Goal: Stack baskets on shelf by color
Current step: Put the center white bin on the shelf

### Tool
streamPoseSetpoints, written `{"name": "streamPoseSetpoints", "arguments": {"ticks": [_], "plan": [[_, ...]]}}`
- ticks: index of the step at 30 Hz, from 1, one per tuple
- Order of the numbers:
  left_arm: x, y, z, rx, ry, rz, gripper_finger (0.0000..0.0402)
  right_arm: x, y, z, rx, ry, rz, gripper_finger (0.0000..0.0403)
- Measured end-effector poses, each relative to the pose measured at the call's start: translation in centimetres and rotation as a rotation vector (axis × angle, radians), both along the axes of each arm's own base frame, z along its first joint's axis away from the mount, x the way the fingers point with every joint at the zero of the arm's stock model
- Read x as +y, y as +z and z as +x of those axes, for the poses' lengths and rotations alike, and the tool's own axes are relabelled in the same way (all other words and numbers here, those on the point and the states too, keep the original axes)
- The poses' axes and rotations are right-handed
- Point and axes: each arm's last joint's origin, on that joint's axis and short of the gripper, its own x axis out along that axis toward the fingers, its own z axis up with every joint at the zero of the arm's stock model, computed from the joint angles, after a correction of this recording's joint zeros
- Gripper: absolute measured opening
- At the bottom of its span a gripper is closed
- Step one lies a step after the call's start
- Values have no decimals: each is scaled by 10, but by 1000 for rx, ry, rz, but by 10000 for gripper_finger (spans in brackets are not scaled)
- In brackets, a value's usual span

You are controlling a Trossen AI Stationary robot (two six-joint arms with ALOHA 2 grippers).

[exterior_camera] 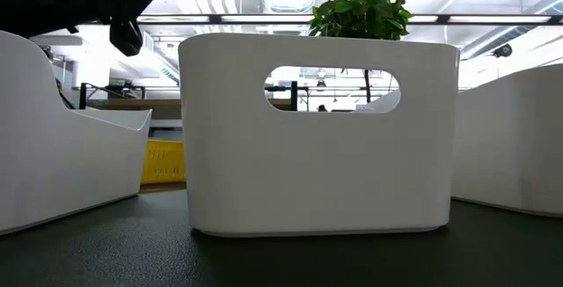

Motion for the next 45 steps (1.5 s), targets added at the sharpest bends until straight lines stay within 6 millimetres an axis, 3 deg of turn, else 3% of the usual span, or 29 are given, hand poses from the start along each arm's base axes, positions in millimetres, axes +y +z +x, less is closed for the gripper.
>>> {"name": "streamPoseSetpoints", "arguments": {"ticks": [11, 17, 23, 28, 33, 39, 45], "plan": [[0, 2, -1, -12, 2, 2, 2, 18, -44, 22, 122, -18, -16, 183], [2, 12, -9, -125, 23, 13, 2, 20, -62, 28, 151, -24, -29, 179], [4, 23, -18, -231, 63, 48, 2, 20, -80, 33, 180, -25, -38, 116], [5, 26, -22, -259, 67, 47, 2, 21, -75, 35, 153, -31, -26, 22], [5, 22, -23, -250, 62, 51, 2, 22, -61, 37, 138, -39, -19, 10], [5, 22, -23, -252, 61, 51, 2, 24, -30, 35, 143, -36, -30, 8], [8, 43, -30, -363, 159, 41, 2, 21, 15, 32, 119, -13, -51, 8]]}}
